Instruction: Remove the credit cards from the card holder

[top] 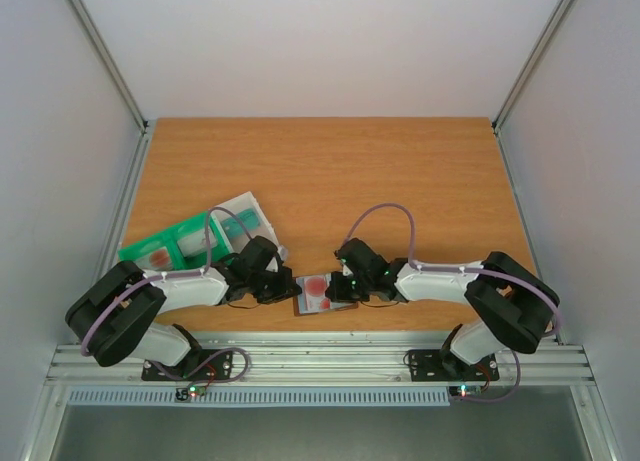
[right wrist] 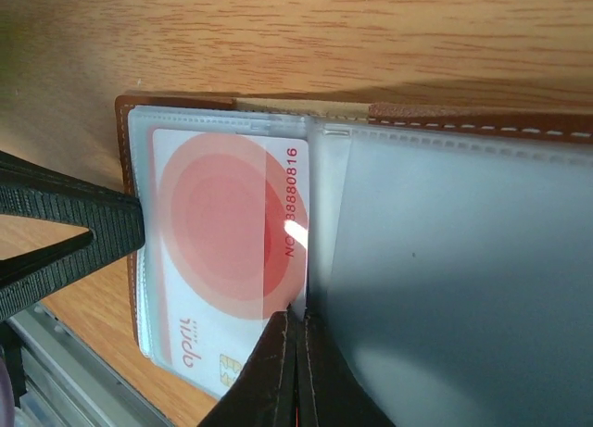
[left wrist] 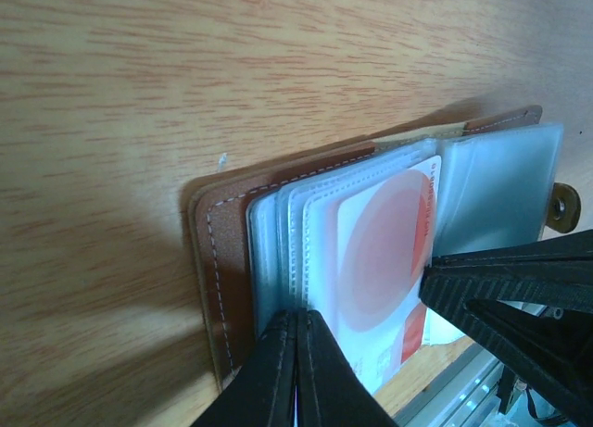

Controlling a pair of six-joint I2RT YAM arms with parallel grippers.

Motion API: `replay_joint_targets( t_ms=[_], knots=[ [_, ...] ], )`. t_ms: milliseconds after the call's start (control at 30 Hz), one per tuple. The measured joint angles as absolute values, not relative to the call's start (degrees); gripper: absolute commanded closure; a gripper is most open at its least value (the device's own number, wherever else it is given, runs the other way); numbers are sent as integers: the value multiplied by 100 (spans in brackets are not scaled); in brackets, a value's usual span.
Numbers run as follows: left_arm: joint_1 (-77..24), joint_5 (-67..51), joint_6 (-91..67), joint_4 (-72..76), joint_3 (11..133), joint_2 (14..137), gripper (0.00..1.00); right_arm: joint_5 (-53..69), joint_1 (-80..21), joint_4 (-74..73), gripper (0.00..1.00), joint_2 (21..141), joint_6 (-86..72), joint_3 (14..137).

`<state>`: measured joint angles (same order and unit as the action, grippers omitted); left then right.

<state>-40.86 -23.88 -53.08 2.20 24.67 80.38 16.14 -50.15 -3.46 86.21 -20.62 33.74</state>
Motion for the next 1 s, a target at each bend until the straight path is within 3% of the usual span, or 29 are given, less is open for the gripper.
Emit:
replay_joint_targets(
  t_ms=[667,1000],
  knots=[
    [-4091,-2370,-5310,217,2467,8038,97,1481,-4825,-578,99,7723,-2060,2941],
    [-4091,-2307,-5371,34,2499,7795,64,1498,-4788,-722,99,7203,-2099,2858]
  ],
)
